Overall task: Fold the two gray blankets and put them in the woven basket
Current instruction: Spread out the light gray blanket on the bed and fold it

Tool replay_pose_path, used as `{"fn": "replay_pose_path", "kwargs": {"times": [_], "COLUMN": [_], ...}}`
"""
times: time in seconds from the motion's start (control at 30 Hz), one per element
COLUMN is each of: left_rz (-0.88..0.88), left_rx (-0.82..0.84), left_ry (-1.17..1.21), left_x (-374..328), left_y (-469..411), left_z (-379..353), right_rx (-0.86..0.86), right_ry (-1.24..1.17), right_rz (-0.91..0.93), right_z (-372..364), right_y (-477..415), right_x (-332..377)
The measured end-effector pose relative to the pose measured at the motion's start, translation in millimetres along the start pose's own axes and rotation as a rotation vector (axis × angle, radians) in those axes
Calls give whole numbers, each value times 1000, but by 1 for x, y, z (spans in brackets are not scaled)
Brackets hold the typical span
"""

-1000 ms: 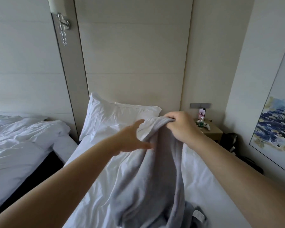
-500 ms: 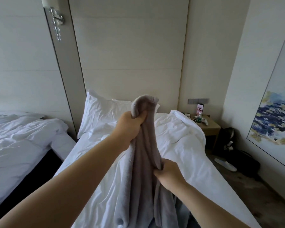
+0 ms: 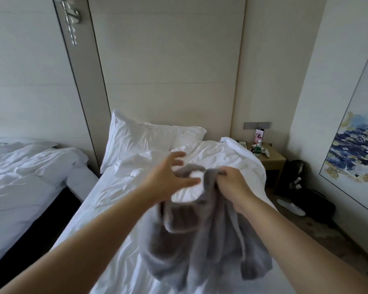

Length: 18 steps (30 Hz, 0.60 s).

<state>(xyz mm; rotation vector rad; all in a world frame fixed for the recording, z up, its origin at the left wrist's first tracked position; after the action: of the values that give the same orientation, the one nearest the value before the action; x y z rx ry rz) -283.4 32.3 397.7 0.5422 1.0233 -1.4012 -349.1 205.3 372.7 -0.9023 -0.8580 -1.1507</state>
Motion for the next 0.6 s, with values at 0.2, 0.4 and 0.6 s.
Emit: {"fn": "replay_pose_path", "kwargs": {"times": [0.2, 0.4, 0.6], "left_rz": [-58, 58, 46], "left_rx": [-36, -415, -530], "left_ry": [-322, -193, -1], "left_x": [0, 21, 45], "left_y": [-10, -20, -12], "left_z": [-11, 34, 72], "right_rx": [56, -25, -214], "right_ry": [336, 688, 337], "right_rz": [425, 250, -430], "right_z": [6, 20, 57], "right_y": [2, -17, 0], "right_x": [38, -68, -184]}}
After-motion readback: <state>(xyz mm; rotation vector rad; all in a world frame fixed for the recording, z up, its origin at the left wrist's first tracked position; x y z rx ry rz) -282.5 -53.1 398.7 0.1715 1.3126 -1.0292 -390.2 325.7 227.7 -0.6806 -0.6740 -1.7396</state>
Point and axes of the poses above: each hand's wrist, its own y-axis away from the middle knuckle, its own z-axis out of the back of the hand, x = y × z, the point moved 2 cm from there along -y, towards the middle knuckle, and after that the axes turned 1 degree about -x, right-handed, at the moved point
